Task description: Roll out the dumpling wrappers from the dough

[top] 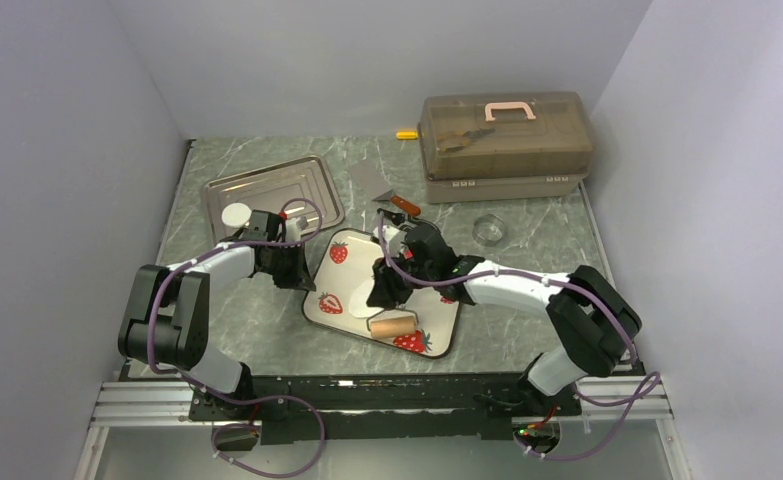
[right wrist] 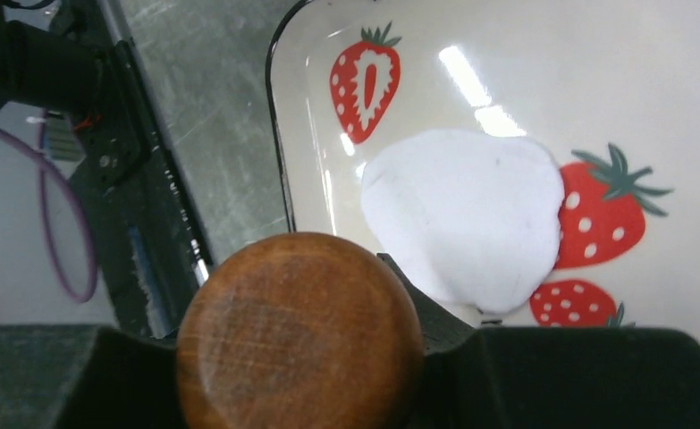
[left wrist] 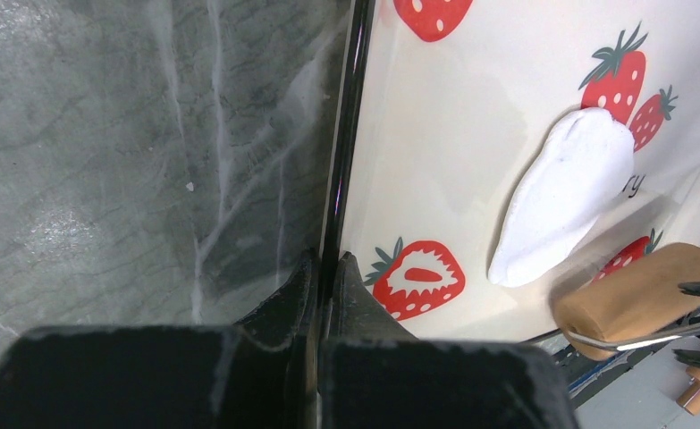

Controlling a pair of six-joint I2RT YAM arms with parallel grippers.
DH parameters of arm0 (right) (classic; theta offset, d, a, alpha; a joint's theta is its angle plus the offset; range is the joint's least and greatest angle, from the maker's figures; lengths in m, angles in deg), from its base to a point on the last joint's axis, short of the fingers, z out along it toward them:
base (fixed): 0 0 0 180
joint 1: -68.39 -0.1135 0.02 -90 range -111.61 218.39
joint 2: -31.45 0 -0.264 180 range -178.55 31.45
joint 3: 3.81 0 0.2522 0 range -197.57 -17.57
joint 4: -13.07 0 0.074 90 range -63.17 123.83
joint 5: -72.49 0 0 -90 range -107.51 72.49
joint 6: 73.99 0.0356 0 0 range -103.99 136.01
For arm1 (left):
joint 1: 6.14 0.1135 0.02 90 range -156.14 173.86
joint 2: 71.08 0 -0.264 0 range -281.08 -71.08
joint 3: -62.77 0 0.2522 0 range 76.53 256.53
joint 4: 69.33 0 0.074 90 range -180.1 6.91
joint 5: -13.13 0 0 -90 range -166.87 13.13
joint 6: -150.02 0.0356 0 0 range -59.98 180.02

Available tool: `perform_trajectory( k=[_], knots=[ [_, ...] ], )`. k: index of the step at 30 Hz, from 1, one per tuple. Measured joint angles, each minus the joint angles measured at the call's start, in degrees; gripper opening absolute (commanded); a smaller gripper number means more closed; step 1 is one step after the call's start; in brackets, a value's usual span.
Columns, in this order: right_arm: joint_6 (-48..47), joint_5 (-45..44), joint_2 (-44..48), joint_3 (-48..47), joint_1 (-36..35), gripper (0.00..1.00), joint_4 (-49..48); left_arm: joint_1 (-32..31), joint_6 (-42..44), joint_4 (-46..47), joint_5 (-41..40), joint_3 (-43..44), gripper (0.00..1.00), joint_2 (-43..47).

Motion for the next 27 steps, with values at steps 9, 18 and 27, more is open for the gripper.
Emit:
perform_trajectory(
  k=[9, 18, 27],
  knots=[
    [11.0, 3.8, 1.2, -5.6, 8.6, 0.00, -0.4, 0.1, 0.0, 0.1, 0.0, 0.0, 0.00, 0.0],
    [20.3, -7.1, -9.4, -7.1, 7.9, 0.00, -10.8, 0.2, 0.0, 0.1, 0.0, 0.0, 0.00, 0.0],
    [24.0, -20.4, -5.5, 1.6, 10.7, 0.00, -14.3, 0.2, 0.0, 0.1, 0.0, 0.0, 0.00, 0.0]
  ],
)
